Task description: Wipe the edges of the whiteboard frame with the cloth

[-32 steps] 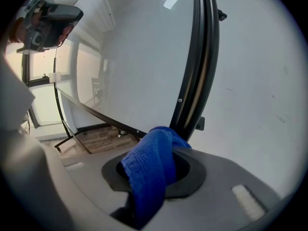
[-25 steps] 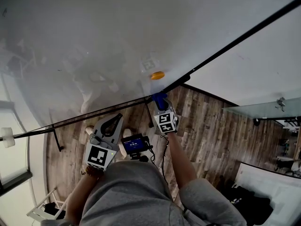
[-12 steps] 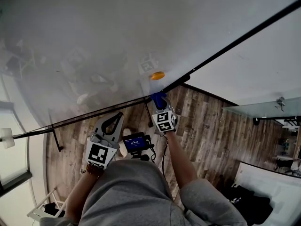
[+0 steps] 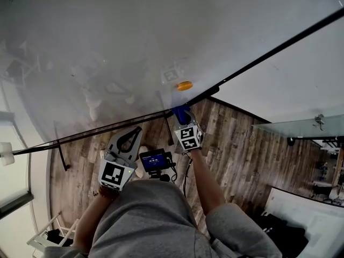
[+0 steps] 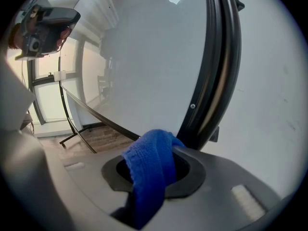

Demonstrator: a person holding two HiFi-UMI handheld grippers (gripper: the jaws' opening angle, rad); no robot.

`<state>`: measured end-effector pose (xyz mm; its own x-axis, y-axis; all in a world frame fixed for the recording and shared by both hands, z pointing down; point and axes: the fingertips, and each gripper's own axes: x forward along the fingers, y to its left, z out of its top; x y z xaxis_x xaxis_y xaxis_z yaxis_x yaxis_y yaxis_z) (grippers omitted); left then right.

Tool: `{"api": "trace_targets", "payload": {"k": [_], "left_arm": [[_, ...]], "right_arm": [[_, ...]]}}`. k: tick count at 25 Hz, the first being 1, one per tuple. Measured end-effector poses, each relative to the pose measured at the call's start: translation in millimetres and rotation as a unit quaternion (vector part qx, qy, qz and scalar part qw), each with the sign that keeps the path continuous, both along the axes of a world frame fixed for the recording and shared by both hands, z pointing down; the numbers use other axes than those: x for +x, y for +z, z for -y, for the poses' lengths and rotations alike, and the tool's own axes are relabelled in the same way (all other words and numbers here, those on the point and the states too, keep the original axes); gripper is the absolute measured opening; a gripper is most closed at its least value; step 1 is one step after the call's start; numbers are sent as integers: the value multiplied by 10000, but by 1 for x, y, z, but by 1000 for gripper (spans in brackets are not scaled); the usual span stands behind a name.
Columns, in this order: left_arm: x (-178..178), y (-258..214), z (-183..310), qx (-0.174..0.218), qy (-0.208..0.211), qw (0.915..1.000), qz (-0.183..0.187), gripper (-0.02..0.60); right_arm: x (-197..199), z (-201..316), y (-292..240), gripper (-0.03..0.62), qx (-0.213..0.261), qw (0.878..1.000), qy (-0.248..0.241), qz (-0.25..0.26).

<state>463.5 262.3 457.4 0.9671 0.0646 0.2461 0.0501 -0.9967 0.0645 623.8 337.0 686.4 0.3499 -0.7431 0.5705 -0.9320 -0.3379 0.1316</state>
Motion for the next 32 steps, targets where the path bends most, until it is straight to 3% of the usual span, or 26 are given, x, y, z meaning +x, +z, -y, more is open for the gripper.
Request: {"api": "trace_targets", "payload": {"k": [12,18,22,32], "left_arm": [[-9,0,6,-159,-143,9996,174,15],[-8,1,9,53,-49,10000,68,15],[-8,-1,12,-134,-101,9998,117,15],[-14,-1,15,111,122,9999,18,15]], "right_arm": [[-2,2,-2,114,-13,10000,21,14],[-8,7,-2,114,-9,10000,-20,37],[-13,11,-2,114,-27,10000,-48,41],[-24,17,-4,114,-37,9999,-103,71]]}}
